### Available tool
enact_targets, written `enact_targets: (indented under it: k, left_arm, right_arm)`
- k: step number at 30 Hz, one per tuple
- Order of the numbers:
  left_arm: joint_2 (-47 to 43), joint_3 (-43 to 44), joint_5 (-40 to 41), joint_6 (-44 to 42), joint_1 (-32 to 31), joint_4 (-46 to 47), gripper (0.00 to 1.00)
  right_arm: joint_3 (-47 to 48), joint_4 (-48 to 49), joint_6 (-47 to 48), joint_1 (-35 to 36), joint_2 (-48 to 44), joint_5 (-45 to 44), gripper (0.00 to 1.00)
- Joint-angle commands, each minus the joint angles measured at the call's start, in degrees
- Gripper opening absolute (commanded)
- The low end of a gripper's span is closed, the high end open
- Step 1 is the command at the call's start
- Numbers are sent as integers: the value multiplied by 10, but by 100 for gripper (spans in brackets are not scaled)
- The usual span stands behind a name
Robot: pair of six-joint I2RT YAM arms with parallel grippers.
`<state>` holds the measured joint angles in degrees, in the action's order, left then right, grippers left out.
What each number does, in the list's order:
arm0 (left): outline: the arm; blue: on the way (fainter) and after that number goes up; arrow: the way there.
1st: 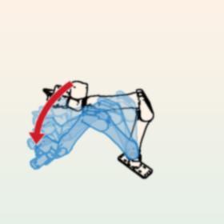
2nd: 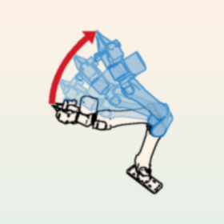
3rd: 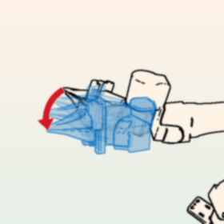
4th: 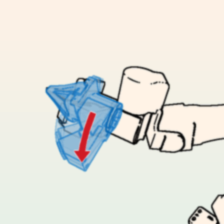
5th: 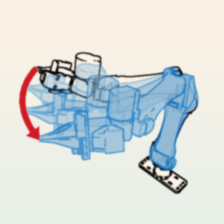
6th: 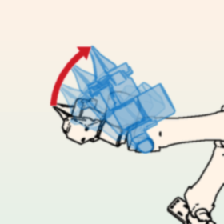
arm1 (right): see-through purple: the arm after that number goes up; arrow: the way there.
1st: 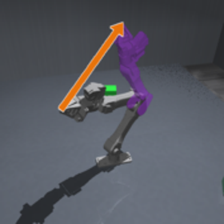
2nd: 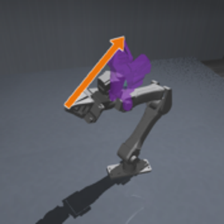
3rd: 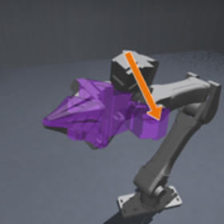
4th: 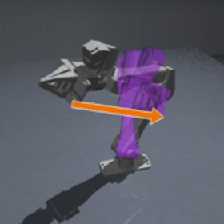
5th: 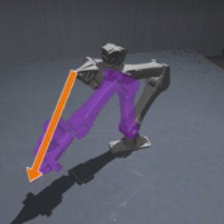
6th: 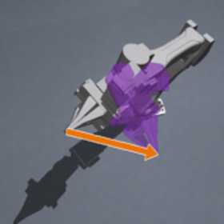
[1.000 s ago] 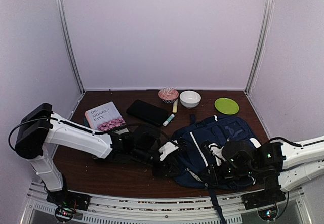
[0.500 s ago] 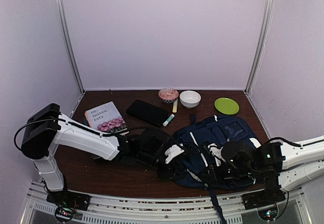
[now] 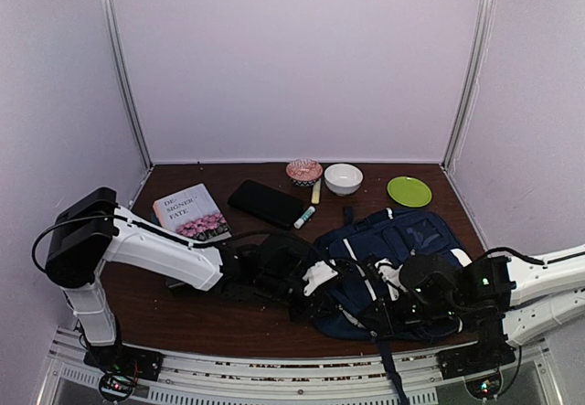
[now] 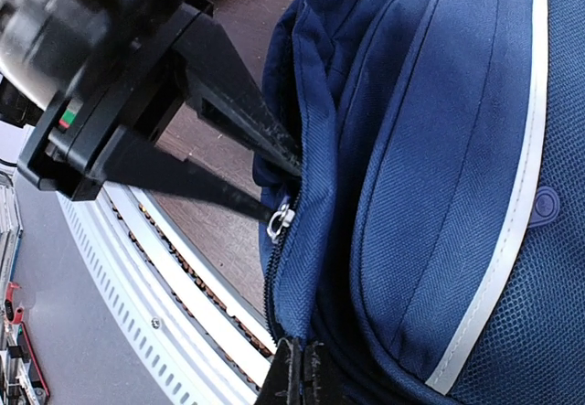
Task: Pack the student bag
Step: Unzip the student bag at the center of the board.
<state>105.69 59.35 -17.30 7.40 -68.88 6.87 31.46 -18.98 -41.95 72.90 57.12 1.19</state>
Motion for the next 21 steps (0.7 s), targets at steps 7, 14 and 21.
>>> enact_targets:
  k: [7,14,21]
  left_arm:
    - [-7,7,19,1,-8,3,1]
    - [-42,-10,44,0,-8,-12,0]
    - [-87,-27,125,-9,-7,-66,0]
  right_arm:
    - [20,24,-2,2,-6,-23,0]
    - [11,16,-6,2,-14,-28,0]
    - [6,-6,-7,2,-27,-30,0]
